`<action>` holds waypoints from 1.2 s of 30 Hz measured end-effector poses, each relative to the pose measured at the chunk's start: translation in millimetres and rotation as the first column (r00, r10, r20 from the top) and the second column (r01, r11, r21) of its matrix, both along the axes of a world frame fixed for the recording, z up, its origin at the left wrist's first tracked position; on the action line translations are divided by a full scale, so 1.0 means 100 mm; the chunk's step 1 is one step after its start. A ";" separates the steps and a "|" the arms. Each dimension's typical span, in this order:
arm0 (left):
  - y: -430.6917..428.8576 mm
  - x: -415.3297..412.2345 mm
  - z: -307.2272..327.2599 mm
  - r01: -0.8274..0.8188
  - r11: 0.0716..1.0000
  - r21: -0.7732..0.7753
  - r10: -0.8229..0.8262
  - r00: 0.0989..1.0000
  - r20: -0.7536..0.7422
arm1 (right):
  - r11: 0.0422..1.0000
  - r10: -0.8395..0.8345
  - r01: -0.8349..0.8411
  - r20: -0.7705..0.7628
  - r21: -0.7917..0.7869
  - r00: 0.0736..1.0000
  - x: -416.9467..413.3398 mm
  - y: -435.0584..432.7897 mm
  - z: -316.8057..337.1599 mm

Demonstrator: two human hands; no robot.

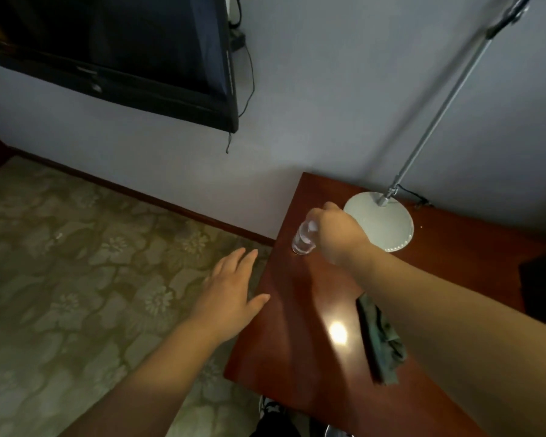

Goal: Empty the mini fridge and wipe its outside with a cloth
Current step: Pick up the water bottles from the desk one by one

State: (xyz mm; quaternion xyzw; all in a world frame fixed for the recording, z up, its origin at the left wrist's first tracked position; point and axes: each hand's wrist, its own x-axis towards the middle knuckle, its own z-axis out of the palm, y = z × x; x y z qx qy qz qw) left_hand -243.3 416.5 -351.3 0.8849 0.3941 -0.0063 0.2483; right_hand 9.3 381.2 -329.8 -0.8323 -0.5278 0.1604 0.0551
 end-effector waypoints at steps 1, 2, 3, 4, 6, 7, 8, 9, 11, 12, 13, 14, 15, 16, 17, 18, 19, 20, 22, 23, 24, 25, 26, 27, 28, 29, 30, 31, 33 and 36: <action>-0.01 0.07 0.02 0.025 0.999 -0.025 -0.025 1.000 0.010 | 0.999 -0.013 0.014 -0.028 0.036 1.000 0.01 -0.13 0.04; -0.03 0.15 0.05 0.058 0.998 -0.040 -0.057 0.998 0.024 | 0.996 -0.034 0.040 -0.072 0.083 0.997 0.01 -0.29 0.10; -0.06 0.27 0.08 0.097 0.994 -0.050 -0.095 0.994 0.046 | 0.987 -0.058 0.075 -0.117 0.145 0.991 0.00 -0.48 0.18; -0.13 0.40 0.13 0.142 0.988 -0.063 -0.137 0.988 0.074 | 0.970 -0.085 0.118 -0.160 0.210 0.983 -0.01 -0.71 0.28; -0.33 0.69 0.28 0.254 0.963 -0.091 -0.241 0.961 0.138 | 0.909 -0.154 0.244 -0.270 0.338 0.950 -0.05 -1.22 0.52; -0.46 0.85 0.35 0.318 0.942 -0.104 -0.299 0.939 0.168 | 0.867 -0.193 0.324 -0.344 0.379 0.919 -0.07 -1.49 0.64; -0.60 1.00 0.44 0.381 0.917 -0.116 -0.356 0.915 0.189 | 0.822 -0.235 0.410 -0.421 0.395 0.876 -0.08 -1.76 0.74; -0.76 1.15 0.52 0.440 0.889 -0.128 -0.412 0.890 0.197 | 0.781 -0.275 0.488 -0.487 0.389 0.829 -0.07 -2.03 0.83; -1.11 1.44 0.65 0.569 0.808 -0.154 -0.539 0.819 0.198 | 0.708 -0.356 0.615 -0.576 0.348 0.736 -0.01 -2.57 0.91; -1.30 1.56 0.70 0.630 0.758 -0.171 -0.598 0.775 0.203 | 0.666 -0.394 0.673 -0.615 0.321 0.683 0.01 -2.85 0.94; -1.50 1.67 0.73 0.680 0.709 -0.188 -0.647 0.732 0.213 | 0.625 -0.419 0.724 -0.657 0.292 0.627 0.02 -3.13 0.97; -1.70 1.78 0.76 0.720 0.663 -0.205 -0.682 0.694 0.230 | 0.591 -0.431 0.764 -0.698 0.261 0.572 0.02 -3.41 1.00; -1.90 1.87 0.79 0.748 0.623 -0.228 -0.704 0.664 0.253 | 0.564 -0.440 0.795 -0.735 0.221 0.516 0.01 -3.70 0.99; -2.10 1.96 0.83 0.770 0.586 -0.253 -0.718 0.638 0.279 | 0.546 -0.446 0.820 -0.769 0.172 0.458 -0.02 -3.99 0.97; -2.31 2.04 0.87 0.791 0.548 -0.272 -0.731 0.612 0.303 | 0.530 -0.463 0.838 -0.785 0.126 0.411 -0.06 -4.28 0.93; -2.52 2.10 0.91 0.809 0.513 -0.286 -0.744 0.586 0.322 | 0.513 -0.489 0.853 -0.786 0.093 0.380 -0.11 -4.54 0.89; -2.73 2.17 0.95 0.825 0.482 -0.296 -0.754 0.562 0.340 | 0.496 -0.514 0.864 -0.775 0.081 0.368 -0.16 -4.78 0.84; -2.94 2.23 0.99 0.838 0.453 -0.305 -0.761 0.542 0.358 | 0.479 -0.532 0.874 -0.763 0.085 0.366 -0.20 -4.98 0.80; -3.37 2.34 1.08 0.855 0.401 -0.329 -0.756 0.512 0.408 | 0.440 -0.541 0.889 -0.753 0.126 0.375 -0.23 -5.32 0.75; -3.59 2.40 1.13 0.860 0.378 -0.342 -0.743 0.502 0.443 | 0.421 -0.532 0.895 -0.758 0.149 0.377 -0.21 -5.48 0.76; -3.80 2.46 1.16 0.865 0.359 -0.352 -0.725 0.495 0.479 | 0.401 -0.519 0.901 -0.769 0.167 0.374 -0.18 -5.64 0.77; -4.01 2.52 1.18 0.866 0.349 -0.357 -0.703 0.494 0.512 | 0.385 -0.502 0.905 -0.781 0.183 0.372 -0.14 -5.80 0.79; -4.21 2.58 1.20 0.864 0.347 -0.364 -0.681 0.499 0.536 | 0.374 -0.485 0.907 -0.792 0.196 0.371 -0.08 -5.96 0.80; -4.40 2.64 1.22 0.859 0.348 -0.376 -0.657 0.509 0.556 | 0.359 -0.469 0.910 -0.803 0.207 0.368 -0.03 -6.12 0.81; -4.58 2.70 1.24 0.853 0.348 -0.390 -0.633 0.520 0.573 | 0.342 -0.456 0.914 -0.812 0.219 0.365 0.03 -6.28 0.81; -4.76 2.77 1.24 0.849 0.349 -0.397 -0.611 0.528 0.590 | 0.326 -0.448 0.917 -0.816 0.231 0.365 0.11 -6.43 0.81; -4.92 2.85 1.24 0.847 0.357 -0.395 -0.593 0.532 0.604 | 0.319 -0.441 0.916 -0.818 0.243 0.370 0.20 -6.57 0.81; -5.06 2.93 1.25 0.845 0.368 -0.388 -0.575 0.534 0.619 | 0.318 -0.435 0.912 -0.815 0.259 0.383 0.30 -6.70 0.81; -5.26 3.08 1.26 0.835 0.400 -0.379 -0.538 0.548 0.640 | 0.323 -0.436 0.899 -0.797 0.296 0.418 0.51 -6.89 0.80; -5.50 3.36 1.27 0.783 0.484 -0.391 -0.447 0.606 0.658 | 0.367 -0.533 0.864 -0.683 0.345 0.499 0.92 -7.18 0.84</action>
